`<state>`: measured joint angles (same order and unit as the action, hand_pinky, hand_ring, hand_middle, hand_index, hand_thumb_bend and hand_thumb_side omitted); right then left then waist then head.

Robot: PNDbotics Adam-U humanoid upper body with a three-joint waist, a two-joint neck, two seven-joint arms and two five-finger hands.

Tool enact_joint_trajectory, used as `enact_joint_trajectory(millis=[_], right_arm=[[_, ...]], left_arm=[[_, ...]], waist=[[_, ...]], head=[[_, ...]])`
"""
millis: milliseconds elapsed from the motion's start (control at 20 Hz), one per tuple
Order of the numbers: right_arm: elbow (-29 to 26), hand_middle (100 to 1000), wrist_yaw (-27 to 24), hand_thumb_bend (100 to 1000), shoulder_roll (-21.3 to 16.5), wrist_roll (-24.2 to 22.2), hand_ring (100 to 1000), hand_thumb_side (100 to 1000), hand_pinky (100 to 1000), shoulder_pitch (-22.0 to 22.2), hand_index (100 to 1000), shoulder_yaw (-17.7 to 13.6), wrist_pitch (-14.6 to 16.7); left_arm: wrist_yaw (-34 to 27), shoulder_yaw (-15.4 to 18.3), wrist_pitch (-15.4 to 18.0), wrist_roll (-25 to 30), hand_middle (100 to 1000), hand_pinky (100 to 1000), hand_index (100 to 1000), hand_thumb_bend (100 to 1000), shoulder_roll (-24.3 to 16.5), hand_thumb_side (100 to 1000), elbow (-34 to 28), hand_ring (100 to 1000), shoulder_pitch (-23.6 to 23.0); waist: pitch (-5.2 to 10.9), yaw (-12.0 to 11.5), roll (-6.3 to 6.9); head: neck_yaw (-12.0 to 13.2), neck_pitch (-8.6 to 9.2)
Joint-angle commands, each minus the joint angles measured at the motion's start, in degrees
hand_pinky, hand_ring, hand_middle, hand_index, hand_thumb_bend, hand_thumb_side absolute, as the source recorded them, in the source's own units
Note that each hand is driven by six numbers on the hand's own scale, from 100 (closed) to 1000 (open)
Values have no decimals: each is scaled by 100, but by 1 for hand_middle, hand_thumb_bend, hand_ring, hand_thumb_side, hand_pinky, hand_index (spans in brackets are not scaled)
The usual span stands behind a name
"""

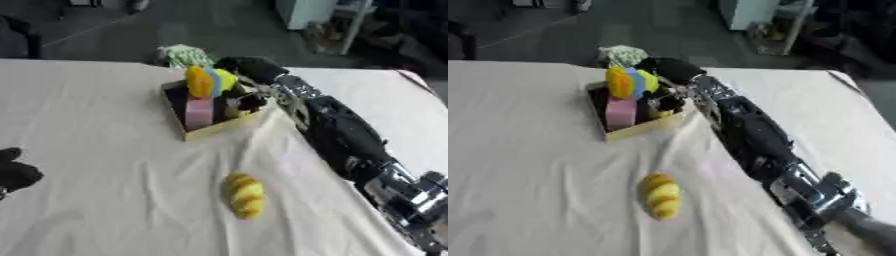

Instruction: Pick up objects on the table and place them in the box.

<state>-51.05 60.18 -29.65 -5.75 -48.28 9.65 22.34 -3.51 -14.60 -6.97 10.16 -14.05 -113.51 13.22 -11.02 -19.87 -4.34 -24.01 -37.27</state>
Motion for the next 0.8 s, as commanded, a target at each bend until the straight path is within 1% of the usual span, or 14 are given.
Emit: enact_joint_trajectory(millis=[50,200,300,650,800], right_arm=[[1,943,106,100,-141,-274,922,291,870,-78,1000,-60,191],[-87,940,62,100,-147,-497,918,263,867,-88,1000,-138,187],[-147,937,19,100,-163,-565,915,234,866,-87,1000,-161,139],[-245,934,-110,100,-208,-615,913,224,861,-65,1000,-172,27],[-392,928,-240,100,-283,-615,909,209,860,-19,1000,-160,78]], left_arm=[[11,34,0,9,631,821,839,100,-13,734,-108,721,57],[15,34,-3,8,631,821,839,100,-14,735,-108,721,52],[16,35,-3,8,631,822,840,100,-14,734,-108,721,51],[16,41,2,9,631,823,839,100,-16,734,-108,722,48],[20,46,0,7,631,823,839,100,-19,735,-108,722,42]], waist=[[97,2,33],[97,9,32],[98,13,31],[99,25,38],[100,39,35]], head=[[-16,43],[-17,37],[-15,41],[-17,45],[-13,36]])
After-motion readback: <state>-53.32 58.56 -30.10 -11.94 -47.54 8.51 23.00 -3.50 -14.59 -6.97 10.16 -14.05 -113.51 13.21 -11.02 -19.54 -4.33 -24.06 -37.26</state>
